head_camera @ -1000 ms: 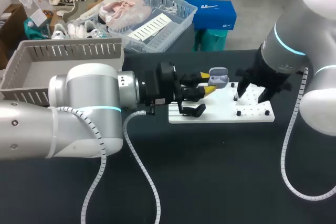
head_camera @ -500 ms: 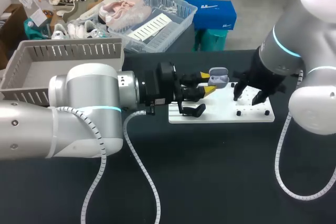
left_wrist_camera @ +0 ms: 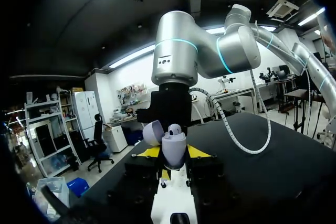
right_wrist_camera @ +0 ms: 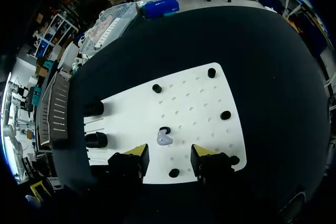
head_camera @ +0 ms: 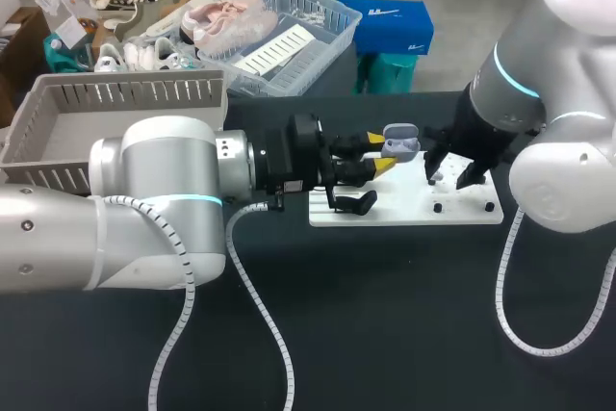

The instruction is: Pick up each earbud case from the left stands, insert the matching earbuds, close the lid, and place the case in the box.

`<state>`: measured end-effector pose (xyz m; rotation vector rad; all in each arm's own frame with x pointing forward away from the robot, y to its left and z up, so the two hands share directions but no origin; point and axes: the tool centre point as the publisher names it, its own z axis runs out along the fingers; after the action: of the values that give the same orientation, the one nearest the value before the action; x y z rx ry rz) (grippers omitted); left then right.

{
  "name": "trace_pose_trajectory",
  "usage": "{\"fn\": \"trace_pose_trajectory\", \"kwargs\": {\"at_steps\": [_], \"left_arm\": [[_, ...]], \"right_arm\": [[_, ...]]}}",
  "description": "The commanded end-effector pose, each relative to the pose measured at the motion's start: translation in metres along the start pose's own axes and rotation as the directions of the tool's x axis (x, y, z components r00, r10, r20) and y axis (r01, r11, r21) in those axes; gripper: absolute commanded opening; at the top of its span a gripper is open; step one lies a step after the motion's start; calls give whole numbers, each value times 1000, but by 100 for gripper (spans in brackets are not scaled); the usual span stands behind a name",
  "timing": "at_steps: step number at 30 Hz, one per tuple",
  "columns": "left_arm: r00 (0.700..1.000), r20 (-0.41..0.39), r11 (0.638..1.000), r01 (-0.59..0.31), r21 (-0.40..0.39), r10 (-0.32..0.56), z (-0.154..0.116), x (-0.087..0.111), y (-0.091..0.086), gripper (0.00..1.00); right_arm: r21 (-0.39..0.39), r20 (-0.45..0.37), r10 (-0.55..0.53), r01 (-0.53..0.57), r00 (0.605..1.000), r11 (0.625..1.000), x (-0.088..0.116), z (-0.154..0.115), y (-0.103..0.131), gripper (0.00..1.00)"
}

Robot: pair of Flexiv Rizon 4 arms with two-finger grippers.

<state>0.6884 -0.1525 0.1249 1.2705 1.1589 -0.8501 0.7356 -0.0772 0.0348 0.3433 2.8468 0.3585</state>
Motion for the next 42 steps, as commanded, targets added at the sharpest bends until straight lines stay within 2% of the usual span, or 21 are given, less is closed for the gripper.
{"fn": "trace_pose_trajectory", "kwargs": {"at_steps": [1,6,10,26,32,42], "left_arm": [[1000,1,1000,-2,-7,2,1,0,-1,0],[1000,1,1000,-2,-7,2,1,0,-1,0],[1000,1,1000,-2,-7,2,1,0,-1,0],[1000,1,1000,-2,-7,2,1,0,-1,0],[1000,1,1000,-2,-7,2,1,0,-1,0],[1000,1,1000,-2,-7,2,1,0,-1,0]], "right_arm": [[-3,-15,-1,1,1000,1000,-6,6,4,47],[-4,-20,-1,1,1000,1000,-7,10,6,45],[-4,-24,1,-1,1000,1000,-7,10,6,38],[-5,-32,10,-10,999,1000,-9,16,7,35],[-4,-33,15,-15,999,1000,-10,17,6,28],[-1,-39,19,-19,999,1000,-10,20,6,9]]}}
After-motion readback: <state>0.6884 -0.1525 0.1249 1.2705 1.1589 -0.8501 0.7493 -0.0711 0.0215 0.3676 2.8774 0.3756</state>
